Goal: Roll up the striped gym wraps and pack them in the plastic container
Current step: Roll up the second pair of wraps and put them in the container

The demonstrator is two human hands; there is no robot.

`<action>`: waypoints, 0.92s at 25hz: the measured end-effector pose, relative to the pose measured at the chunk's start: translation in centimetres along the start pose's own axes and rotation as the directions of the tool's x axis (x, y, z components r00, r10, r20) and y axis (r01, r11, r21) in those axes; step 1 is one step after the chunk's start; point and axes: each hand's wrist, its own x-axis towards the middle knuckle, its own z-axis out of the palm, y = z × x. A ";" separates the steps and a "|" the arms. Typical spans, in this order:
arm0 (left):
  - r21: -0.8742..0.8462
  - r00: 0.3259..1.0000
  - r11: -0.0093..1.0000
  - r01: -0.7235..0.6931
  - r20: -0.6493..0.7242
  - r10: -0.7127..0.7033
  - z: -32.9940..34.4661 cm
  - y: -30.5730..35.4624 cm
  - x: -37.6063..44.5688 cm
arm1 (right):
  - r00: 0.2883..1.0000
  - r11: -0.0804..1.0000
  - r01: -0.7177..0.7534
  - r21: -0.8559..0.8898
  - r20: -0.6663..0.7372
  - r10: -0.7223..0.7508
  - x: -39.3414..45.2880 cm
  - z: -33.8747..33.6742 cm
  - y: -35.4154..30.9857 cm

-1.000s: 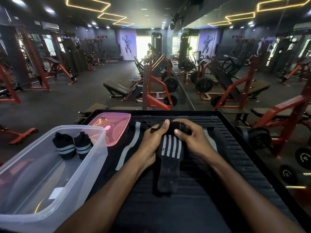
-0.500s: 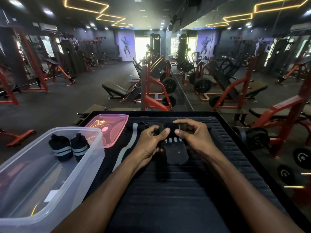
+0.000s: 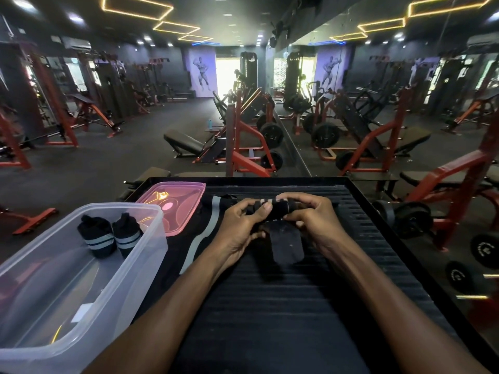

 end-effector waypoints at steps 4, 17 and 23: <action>0.101 0.990 0.987 -0.128 -0.048 0.134 0.0 -0.3 -0.1 | 0.993 0.980 -0.116 0.160 0.046 0.110 0.3 -0.1 -0.1; 0.025 0.999 0.999 -0.034 -0.014 0.035 0.1 -0.1 -0.1 | 0.998 0.996 0.062 -0.064 -0.001 -0.063 0.3 -0.1 0.3; 0.171 0.991 0.977 -0.130 0.024 0.128 -0.4 -0.4 -0.1 | 0.994 0.994 -0.094 0.046 0.061 0.092 0.0 -0.1 -0.1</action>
